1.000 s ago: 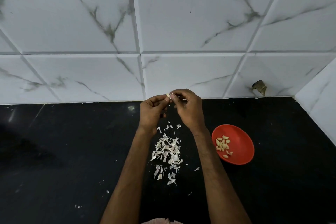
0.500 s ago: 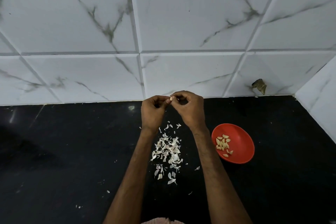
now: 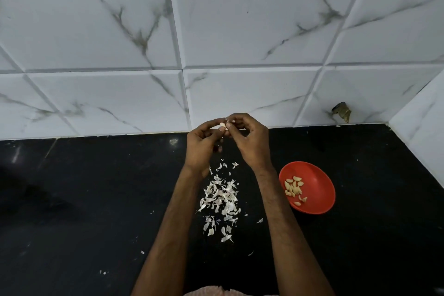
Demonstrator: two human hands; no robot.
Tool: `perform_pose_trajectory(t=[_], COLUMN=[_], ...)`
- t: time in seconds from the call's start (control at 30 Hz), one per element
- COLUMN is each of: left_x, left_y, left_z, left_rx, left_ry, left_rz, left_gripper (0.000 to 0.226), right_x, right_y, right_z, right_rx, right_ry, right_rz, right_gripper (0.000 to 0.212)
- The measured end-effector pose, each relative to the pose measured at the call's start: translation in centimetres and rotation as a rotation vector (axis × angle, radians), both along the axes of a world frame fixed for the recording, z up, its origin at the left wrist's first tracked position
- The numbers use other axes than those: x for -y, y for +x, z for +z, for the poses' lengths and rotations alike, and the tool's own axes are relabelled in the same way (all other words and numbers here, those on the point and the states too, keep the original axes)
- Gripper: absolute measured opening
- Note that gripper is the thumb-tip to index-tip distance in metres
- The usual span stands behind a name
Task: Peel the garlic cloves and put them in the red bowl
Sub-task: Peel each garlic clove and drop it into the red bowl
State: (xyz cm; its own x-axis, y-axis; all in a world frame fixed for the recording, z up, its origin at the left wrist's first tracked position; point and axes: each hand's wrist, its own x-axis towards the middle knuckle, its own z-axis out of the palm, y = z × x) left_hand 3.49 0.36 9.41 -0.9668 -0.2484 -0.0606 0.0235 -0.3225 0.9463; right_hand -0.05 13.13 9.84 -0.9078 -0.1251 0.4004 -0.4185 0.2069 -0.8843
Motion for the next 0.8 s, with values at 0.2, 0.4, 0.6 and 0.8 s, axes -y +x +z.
perform_pose_trajectory(t=[0.2,0.4,0.6,0.8], left_x=[0.58,0.84,0.75,0.32], left_y=[0.26,0.21,0.18,-0.08], left_z=[0.05,-0.19,0.02,-0.36], left_rx=[0.036,0.006,-0.059,-0.035], left_ry=[0.03,-0.095,-0.318,-0.438], left_rz=[0.062,0.149,0.186,0.229], left_gripper=[0.017,0.014,0.011,0.01], right_x=[0.37,0.45,0.88,0.74], right_y=[-0.21,-0.09,-0.09,-0.14], right_z=[0.08,0.38,0.16,-0.15], right_rx=[0.047,0.021,-0.006,0.016], right_ry=[0.004,0.113,0.188,0.225], right_rz=[0.006,0.003,-0.002,-0.016], right_gripper=[0.013,0.006,0.007,0.008])
